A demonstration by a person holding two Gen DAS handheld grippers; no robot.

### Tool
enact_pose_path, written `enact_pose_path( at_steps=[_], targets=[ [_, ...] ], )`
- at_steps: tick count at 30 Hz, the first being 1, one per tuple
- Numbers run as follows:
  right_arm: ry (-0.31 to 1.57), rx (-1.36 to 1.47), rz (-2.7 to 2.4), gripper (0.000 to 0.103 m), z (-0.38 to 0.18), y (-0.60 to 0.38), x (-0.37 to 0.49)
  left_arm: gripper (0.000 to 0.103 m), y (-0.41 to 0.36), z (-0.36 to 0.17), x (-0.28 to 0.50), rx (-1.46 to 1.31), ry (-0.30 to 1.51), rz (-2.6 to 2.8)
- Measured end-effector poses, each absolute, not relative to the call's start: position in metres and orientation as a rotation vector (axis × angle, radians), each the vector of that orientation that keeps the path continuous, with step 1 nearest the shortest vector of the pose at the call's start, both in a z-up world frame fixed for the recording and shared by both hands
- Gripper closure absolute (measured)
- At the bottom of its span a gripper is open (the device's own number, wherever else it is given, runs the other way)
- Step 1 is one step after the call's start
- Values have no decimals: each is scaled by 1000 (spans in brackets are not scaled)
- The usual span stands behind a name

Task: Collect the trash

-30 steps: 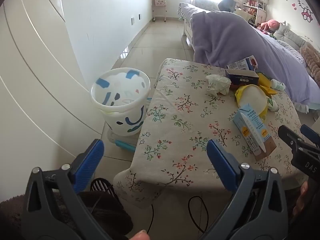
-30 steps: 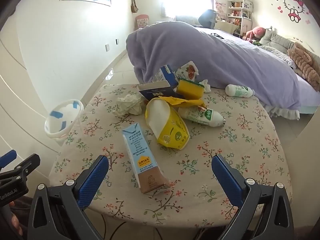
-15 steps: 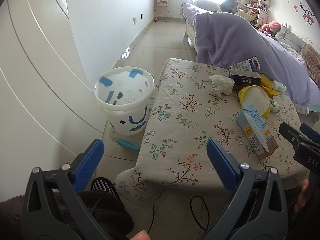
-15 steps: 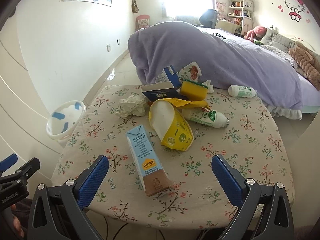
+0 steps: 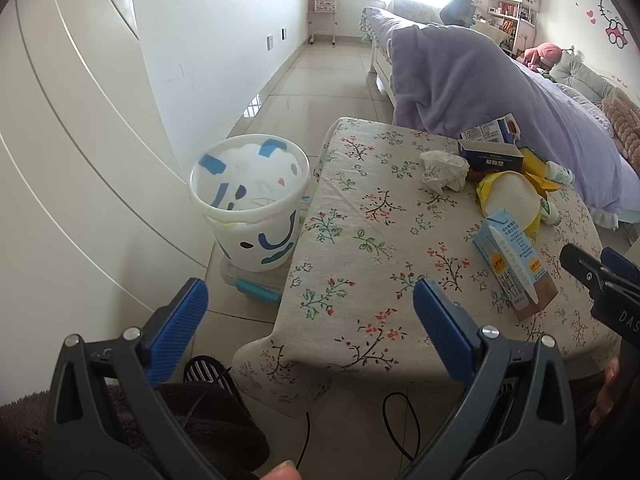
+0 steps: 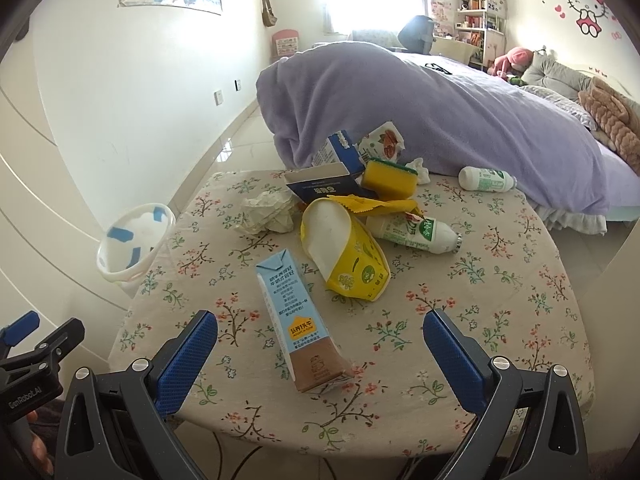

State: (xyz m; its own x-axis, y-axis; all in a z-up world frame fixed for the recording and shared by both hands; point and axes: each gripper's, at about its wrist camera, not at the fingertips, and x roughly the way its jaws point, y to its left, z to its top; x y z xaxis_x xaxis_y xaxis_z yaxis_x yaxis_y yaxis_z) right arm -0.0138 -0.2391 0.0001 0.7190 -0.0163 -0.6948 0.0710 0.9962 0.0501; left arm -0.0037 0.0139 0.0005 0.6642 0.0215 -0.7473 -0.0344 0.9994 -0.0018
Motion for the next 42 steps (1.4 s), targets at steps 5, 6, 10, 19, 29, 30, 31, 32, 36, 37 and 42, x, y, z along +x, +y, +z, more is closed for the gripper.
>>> enact_pose_path(
  at_steps=[5,6,10,19,29,30,31,32,36,37,42],
  targets=[
    [767,76,-48,0,0,-240,-14,1,13,0,-4,-14,843,32],
    [767,76,-48,0,0,-240,-14,1,13,0,-4,-13,843,33],
    [766,77,-51,0,0,-240,-14,1,13,1,-5,-13,842,32],
    [763,78,-58,0,1,-241,-14,1,12,2,-4,-14,839,27],
    [763,78,-58,0,1,-241,-14,1,12,2,-4,-13,837,28],
    [763,79,-58,0,0,-241,-14,1,12,2,-4,-13,837,28],
    [763,79,-58,0,1,-241,-14,1,12,2,-4,-12,838,28],
    [763,80,-58,0,1,-241,-14,1,11,3,-3,-12,837,28],
    [761,80,-58,0,1,-241,-14,1,11,3,-4,-14,838,28],
    [760,80,-59,0,1,-241,-15,1,12,2,-4,-13,838,28],
    [762,80,-58,0,1,-242,-15,1,12,2,-4,-13,837,28]
  ],
)
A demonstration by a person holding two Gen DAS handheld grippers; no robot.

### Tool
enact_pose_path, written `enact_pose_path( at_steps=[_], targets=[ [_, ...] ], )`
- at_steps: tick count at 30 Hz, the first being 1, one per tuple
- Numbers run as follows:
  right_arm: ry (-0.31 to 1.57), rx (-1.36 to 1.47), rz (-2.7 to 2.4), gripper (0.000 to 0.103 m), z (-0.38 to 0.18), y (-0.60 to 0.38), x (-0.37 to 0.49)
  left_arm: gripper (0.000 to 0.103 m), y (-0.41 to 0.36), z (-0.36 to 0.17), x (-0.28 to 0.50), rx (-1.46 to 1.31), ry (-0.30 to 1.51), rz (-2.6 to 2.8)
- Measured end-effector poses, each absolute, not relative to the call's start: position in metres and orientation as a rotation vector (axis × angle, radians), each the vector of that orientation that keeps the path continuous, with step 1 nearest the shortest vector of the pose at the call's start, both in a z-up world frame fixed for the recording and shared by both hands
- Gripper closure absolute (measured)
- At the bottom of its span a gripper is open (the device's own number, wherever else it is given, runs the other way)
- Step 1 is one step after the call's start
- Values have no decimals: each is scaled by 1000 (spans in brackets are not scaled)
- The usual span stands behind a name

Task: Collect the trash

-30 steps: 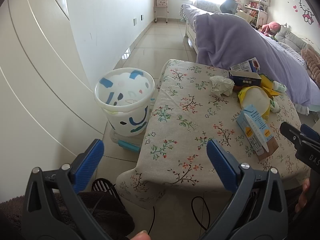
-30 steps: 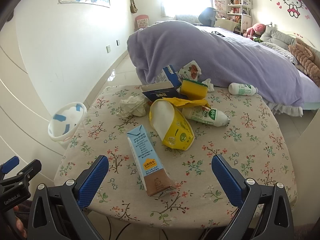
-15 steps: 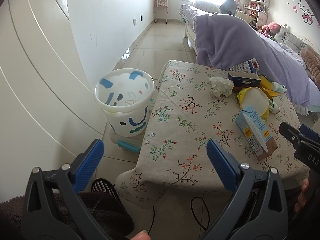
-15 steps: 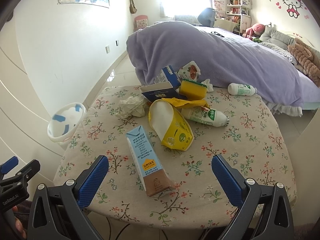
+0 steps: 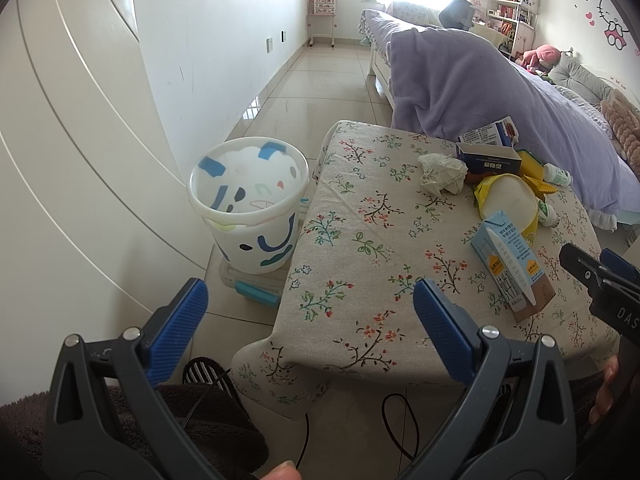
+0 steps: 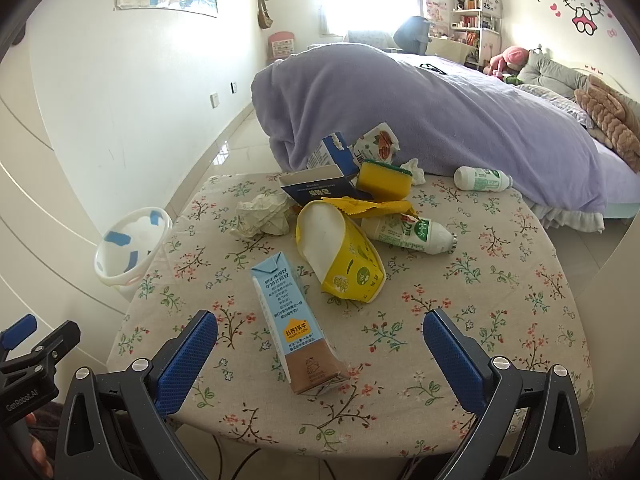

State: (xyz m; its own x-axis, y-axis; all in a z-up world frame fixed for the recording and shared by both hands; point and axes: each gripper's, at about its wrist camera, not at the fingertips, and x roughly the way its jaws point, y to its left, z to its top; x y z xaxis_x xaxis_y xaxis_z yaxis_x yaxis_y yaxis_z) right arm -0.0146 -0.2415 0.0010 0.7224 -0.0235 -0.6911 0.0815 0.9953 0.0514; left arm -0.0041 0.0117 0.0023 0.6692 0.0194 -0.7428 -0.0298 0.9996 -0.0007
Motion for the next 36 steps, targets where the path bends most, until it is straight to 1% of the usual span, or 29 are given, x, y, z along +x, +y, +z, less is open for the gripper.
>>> enact_pose_path(
  at_steps=[21,27,28,30,33,34,36],
  targets=[
    [779,122,-84,0,-4,-257,-9,1,10,-2,-1,3,840,22],
    [807,161,-69,0,-12,-265,3,1,13,-5,7,-13,873,-2],
    [816,163,-57,1,-15,-264,6,1,14,-5,8,-16,876,-4],
    [839,158,-34,10,-21,-259,12,1,14,-6,11,-22,883,-14],
    [879,126,5,18,-31,-248,21,1,14,-7,13,-15,889,-16],
    [890,107,11,19,-34,-243,24,1,14,-7,14,-9,890,-16],
    [907,72,13,29,-41,-235,27,1,14,-8,16,-2,892,-15]
  ],
)
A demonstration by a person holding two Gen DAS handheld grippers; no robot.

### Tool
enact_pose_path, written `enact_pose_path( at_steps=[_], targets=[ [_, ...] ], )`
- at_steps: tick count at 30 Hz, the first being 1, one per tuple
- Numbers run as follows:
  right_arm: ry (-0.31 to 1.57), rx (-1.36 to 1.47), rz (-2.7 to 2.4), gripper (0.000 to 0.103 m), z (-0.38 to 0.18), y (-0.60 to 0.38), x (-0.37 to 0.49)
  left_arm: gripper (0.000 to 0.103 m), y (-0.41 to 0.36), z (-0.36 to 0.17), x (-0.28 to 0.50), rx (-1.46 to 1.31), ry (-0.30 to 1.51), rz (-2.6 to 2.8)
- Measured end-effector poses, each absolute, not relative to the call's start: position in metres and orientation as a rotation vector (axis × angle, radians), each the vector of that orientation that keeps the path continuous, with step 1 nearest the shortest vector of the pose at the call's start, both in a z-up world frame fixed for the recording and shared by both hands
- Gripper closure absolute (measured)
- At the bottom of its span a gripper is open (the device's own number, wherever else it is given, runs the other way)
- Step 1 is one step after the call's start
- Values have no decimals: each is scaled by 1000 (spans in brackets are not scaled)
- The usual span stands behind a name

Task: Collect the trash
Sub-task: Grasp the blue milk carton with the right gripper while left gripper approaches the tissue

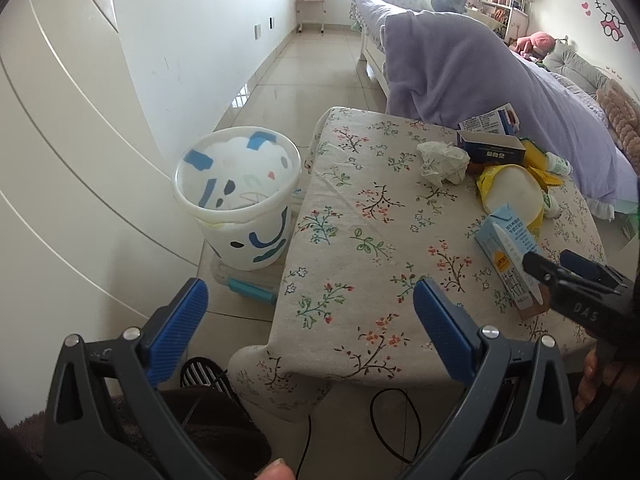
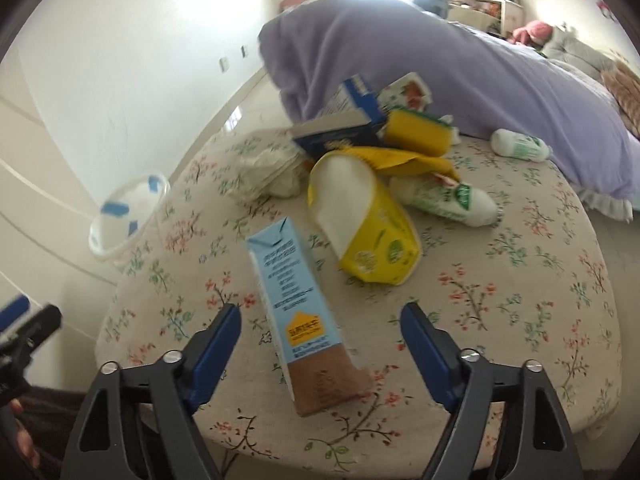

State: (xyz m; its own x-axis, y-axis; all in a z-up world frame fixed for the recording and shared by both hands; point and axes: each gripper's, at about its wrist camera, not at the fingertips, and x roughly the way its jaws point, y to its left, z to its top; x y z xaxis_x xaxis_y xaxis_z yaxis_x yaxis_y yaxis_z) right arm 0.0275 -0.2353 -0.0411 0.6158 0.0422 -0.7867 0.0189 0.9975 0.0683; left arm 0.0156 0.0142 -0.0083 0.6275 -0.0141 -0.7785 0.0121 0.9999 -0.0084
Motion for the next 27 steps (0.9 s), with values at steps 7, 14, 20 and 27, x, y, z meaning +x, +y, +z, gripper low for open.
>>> enact_pose_path(
  at_steps=[7,14,20,27],
  targets=[
    [950,-6,39,61,-55,-221,35,1,16,-11,20,-20,917,-39],
    [867,59,75,63,-23,-236,18,1,1,-14,36,-74,948,-149],
    [777,139,49,64,7,-267,0,1,-33,-12,61,-58,964,-269],
    [711,185,-94,64,22,-314,-11,6,-75,-13,108,-42,947,-349]
  ],
)
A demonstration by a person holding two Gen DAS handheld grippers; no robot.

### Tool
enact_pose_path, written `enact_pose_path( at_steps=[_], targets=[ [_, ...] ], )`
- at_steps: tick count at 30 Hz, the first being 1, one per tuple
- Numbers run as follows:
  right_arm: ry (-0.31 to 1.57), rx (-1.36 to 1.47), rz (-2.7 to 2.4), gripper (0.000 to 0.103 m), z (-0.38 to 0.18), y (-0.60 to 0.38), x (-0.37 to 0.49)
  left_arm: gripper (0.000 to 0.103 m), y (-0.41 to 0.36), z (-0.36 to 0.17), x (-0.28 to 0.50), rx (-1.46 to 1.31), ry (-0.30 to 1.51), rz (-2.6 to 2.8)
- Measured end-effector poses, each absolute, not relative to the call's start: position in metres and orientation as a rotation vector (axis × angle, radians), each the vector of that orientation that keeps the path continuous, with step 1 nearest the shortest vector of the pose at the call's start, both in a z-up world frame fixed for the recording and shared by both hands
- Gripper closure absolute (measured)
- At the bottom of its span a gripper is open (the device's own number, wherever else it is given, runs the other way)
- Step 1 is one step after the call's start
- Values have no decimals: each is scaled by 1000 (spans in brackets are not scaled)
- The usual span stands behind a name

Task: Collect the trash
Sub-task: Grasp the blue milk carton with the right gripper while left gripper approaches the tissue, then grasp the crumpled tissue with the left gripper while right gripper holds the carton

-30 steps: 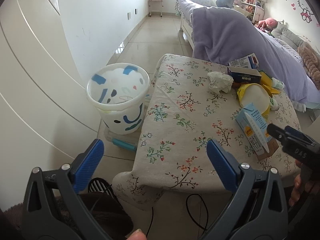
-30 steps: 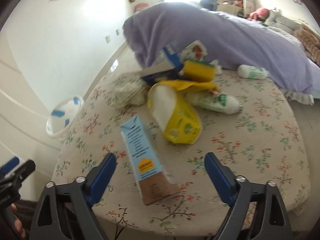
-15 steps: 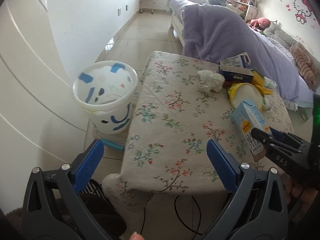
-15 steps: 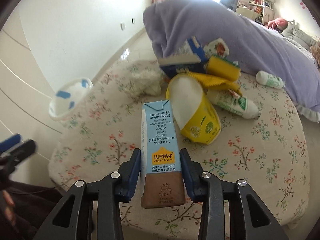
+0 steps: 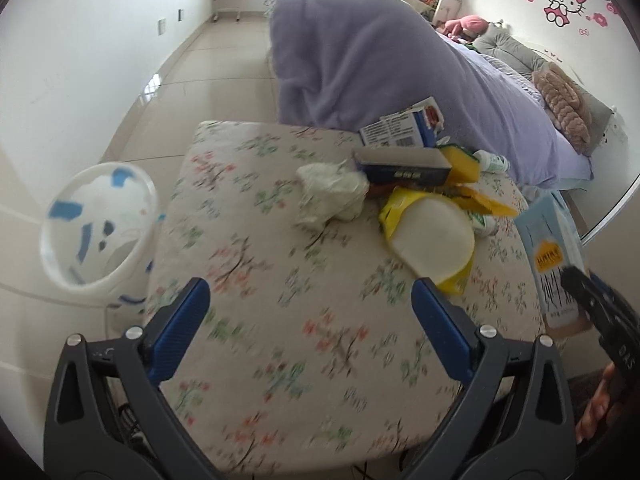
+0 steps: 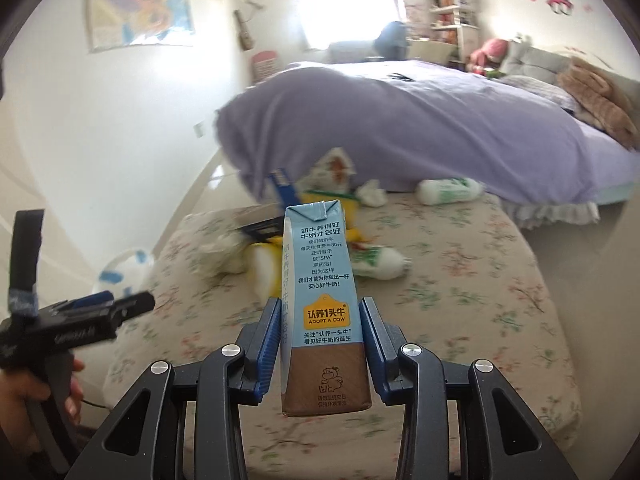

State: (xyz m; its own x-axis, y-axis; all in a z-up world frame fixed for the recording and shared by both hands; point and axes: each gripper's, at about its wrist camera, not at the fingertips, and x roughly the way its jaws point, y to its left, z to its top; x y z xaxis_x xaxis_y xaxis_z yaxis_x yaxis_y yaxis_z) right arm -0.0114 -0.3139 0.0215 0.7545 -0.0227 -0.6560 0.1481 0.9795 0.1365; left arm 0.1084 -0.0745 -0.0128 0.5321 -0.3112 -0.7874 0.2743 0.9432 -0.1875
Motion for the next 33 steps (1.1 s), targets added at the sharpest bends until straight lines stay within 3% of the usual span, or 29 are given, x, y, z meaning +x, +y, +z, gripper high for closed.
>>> enact_pose_path(
  at_steps=[6,14,21,33],
  targets=[
    [718,243,-147,64,16,-347,-16,24,-93,-40,153,-77,968,-337],
    [729,288,-186,63,8,-368,-14,29,-107,-55,183,-156,932,-321],
    [761,317,-191,63,-3,-374,-11,60,-116,-71,188,-125,946,-340],
    [705,265,-122,63,14,-341,-14,67,-91,-54,157,-165,970,-353]
  ],
)
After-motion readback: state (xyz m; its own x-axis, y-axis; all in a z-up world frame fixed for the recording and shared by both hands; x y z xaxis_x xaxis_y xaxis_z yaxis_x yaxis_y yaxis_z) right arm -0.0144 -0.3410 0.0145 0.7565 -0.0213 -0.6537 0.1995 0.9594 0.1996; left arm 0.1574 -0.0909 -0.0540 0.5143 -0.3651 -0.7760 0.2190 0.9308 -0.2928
